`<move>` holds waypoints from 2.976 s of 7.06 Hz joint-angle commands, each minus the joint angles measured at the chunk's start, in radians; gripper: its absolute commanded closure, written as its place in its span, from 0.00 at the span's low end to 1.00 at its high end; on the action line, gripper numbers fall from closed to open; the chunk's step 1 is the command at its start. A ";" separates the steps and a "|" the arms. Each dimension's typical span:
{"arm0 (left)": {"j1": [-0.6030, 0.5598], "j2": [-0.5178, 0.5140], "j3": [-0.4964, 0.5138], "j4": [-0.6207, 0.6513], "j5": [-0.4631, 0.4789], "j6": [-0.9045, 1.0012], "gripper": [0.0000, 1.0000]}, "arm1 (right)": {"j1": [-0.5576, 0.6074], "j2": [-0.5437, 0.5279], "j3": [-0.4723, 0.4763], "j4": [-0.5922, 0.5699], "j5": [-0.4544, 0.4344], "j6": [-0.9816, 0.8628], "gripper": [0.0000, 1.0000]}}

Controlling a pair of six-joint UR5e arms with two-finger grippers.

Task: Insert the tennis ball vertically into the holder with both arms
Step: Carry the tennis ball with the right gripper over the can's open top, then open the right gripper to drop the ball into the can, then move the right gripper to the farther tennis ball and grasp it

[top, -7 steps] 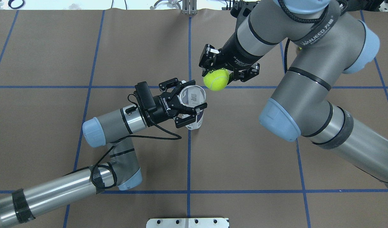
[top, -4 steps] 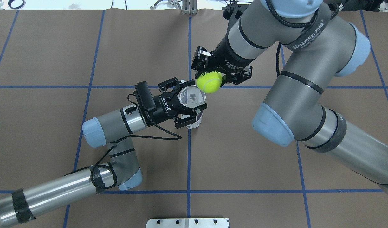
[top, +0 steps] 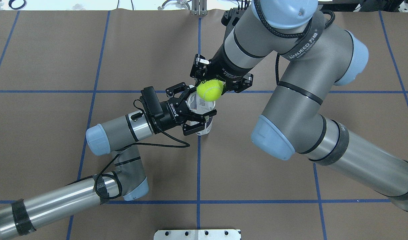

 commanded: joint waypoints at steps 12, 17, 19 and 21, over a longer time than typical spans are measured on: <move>0.001 0.001 0.002 0.000 0.000 0.000 0.13 | -0.056 0.002 -0.010 0.001 -0.071 0.000 0.00; 0.001 0.007 -0.001 0.000 0.002 -0.002 0.13 | 0.228 -0.180 -0.080 -0.027 0.028 -0.325 0.00; -0.001 0.008 0.001 0.000 0.008 -0.002 0.13 | 0.366 -0.170 -0.366 0.060 0.056 -0.505 0.01; -0.001 0.019 -0.001 0.000 0.014 -0.002 0.13 | 0.397 -0.131 -0.679 0.353 -0.059 -0.506 0.01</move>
